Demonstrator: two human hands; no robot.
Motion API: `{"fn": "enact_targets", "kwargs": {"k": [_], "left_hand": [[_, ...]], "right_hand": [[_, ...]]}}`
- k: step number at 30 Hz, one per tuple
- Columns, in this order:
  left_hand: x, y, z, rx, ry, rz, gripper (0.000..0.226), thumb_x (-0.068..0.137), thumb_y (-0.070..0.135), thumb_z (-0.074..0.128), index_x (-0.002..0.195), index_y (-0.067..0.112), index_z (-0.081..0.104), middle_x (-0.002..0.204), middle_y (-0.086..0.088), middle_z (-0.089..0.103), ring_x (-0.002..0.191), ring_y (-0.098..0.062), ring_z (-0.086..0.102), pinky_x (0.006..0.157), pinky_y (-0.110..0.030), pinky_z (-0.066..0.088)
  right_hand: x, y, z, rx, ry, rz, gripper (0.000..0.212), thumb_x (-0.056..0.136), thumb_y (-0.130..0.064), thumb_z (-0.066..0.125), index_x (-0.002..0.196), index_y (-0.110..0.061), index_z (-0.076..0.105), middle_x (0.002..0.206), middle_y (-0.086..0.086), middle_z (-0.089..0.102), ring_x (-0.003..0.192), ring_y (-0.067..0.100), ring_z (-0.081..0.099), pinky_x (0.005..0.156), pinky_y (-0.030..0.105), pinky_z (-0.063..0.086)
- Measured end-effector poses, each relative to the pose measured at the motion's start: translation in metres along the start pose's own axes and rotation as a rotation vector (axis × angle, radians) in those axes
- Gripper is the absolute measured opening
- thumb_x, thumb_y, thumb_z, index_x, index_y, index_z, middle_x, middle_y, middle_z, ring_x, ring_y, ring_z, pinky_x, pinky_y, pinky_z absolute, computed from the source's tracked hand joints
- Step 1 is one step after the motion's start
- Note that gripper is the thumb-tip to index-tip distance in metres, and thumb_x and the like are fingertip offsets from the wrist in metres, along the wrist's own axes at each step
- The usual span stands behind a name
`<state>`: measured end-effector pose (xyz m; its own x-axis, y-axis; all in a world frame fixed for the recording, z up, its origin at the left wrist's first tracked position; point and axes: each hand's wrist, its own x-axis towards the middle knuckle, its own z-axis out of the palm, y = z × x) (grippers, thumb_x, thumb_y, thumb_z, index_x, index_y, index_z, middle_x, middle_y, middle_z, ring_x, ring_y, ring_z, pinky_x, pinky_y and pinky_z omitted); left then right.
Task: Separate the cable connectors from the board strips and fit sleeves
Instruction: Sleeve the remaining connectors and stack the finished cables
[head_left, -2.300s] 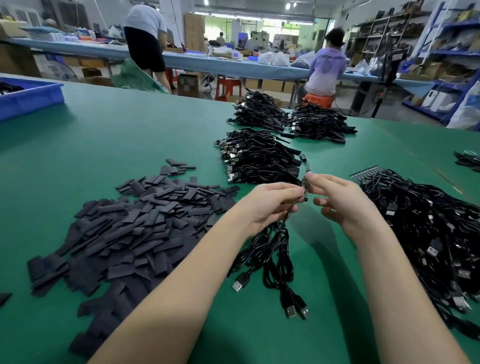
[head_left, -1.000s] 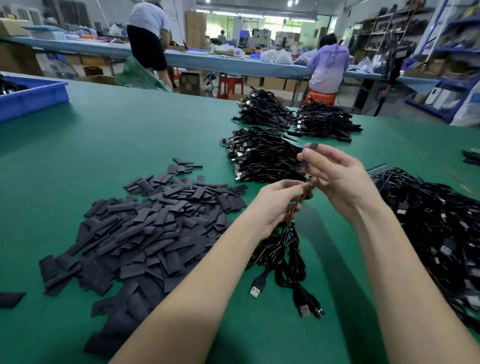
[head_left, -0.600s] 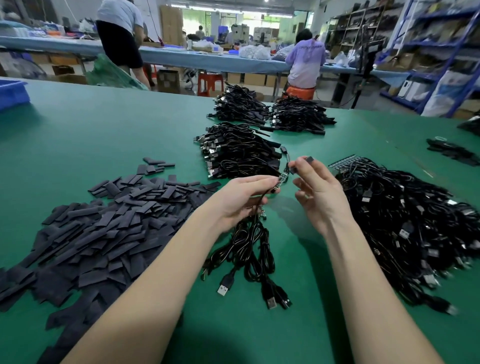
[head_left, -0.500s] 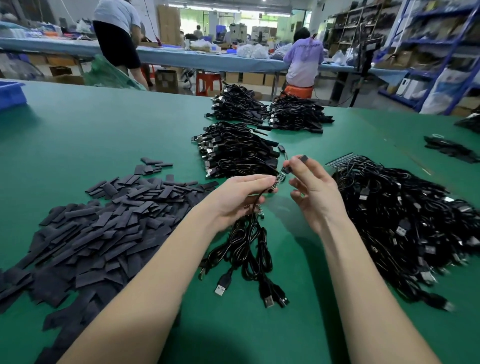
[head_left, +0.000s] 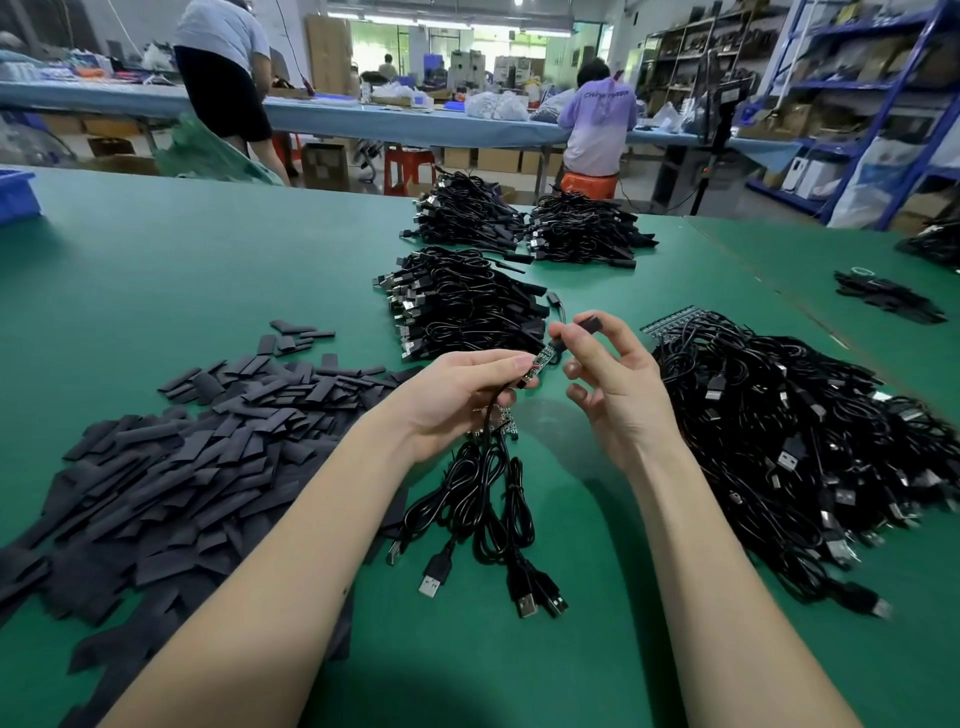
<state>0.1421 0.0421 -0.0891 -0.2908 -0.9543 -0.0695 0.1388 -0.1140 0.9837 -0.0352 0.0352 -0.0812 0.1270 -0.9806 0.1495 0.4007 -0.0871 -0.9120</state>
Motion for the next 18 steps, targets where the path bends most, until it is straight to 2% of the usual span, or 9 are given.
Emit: {"fn": "enact_targets", "kwargs": {"k": [5, 11, 18], "left_hand": [[-0.0041, 0.0060, -0.0033, 0.070, -0.039, 0.028, 0.015, 0.075, 0.033, 0.074, 0.086, 0.025, 0.082, 0.082, 0.007, 0.071, 0.062, -0.003, 0.054, 0.060, -0.013, 0.046], [-0.0062, 0.0072, -0.0033, 0.068, -0.068, 0.041, 0.017, 0.078, 0.032, 0.073, 0.089, 0.022, 0.080, 0.083, 0.006, 0.070, 0.064, -0.005, 0.051, 0.061, -0.014, 0.044], [-0.0059, 0.0076, -0.0052, 0.090, -0.071, 0.045, 0.016, 0.077, 0.033, 0.074, 0.088, 0.024, 0.081, 0.084, 0.004, 0.070, 0.065, -0.006, 0.051, 0.064, -0.014, 0.044]], "right_hand": [[-0.0002, -0.0005, -0.0017, -0.021, -0.064, -0.028, 0.023, 0.065, -0.033, 0.094, 0.080, -0.034, 0.076, 0.093, 0.004, 0.072, 0.061, 0.005, 0.054, 0.051, 0.016, 0.044], [-0.0018, 0.0020, -0.0019, 0.110, -0.111, 0.002, 0.026, 0.061, -0.032, 0.095, 0.078, -0.033, 0.076, 0.098, 0.000, 0.077, 0.070, 0.006, 0.066, 0.055, 0.015, 0.051], [-0.0019, 0.0022, -0.0007, 0.073, -0.086, -0.039, 0.019, 0.063, -0.029, 0.089, 0.077, -0.033, 0.077, 0.095, 0.002, 0.078, 0.079, 0.009, 0.070, 0.062, 0.018, 0.055]]}}
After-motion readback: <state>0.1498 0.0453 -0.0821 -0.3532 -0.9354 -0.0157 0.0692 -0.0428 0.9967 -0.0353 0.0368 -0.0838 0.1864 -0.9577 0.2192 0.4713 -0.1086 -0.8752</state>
